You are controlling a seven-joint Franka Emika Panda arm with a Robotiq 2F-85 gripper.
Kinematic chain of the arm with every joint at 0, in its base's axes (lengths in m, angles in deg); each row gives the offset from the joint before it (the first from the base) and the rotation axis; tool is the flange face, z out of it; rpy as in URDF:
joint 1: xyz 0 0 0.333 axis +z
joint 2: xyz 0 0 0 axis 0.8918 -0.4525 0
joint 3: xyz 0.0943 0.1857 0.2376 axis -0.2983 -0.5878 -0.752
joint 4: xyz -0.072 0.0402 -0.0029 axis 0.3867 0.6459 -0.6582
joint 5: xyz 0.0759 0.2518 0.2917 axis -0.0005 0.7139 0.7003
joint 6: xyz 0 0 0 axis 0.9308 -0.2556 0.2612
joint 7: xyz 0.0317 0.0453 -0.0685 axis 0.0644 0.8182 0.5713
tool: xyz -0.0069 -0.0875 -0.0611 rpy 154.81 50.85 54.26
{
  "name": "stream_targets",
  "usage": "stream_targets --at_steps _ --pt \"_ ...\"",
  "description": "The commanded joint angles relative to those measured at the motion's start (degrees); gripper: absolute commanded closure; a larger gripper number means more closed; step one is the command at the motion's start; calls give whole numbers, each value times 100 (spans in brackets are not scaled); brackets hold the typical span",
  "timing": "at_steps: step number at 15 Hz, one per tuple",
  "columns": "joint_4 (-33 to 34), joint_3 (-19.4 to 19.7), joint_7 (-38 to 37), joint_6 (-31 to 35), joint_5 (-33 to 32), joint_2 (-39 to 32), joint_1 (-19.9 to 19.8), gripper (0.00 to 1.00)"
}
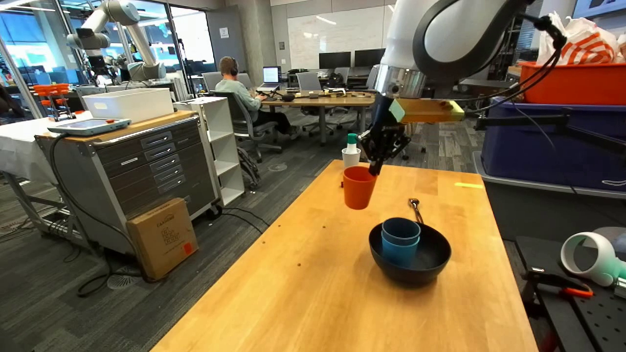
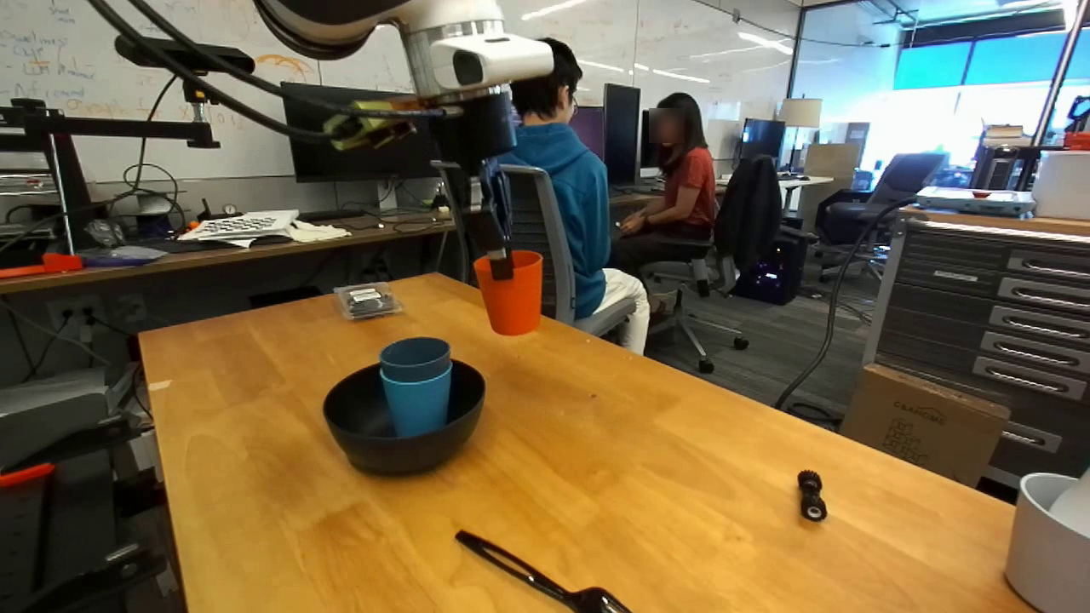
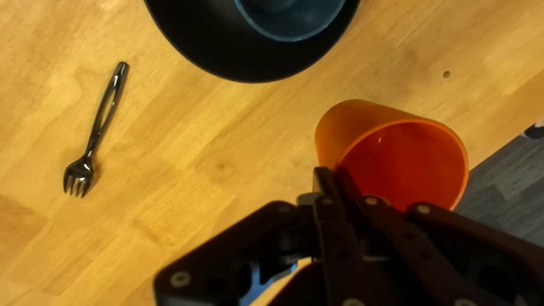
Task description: Put the blue cup in the black bowl, then put the green and orange cups on top of the blue cup then put the black object in the orange cup
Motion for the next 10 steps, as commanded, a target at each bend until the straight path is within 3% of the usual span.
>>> stream_targets --at_steps 1,10 --pt "-413 -294 336 -410 -95 768 -64 99" --pt "-914 -612 770 -967 -143 1380 -214 99"
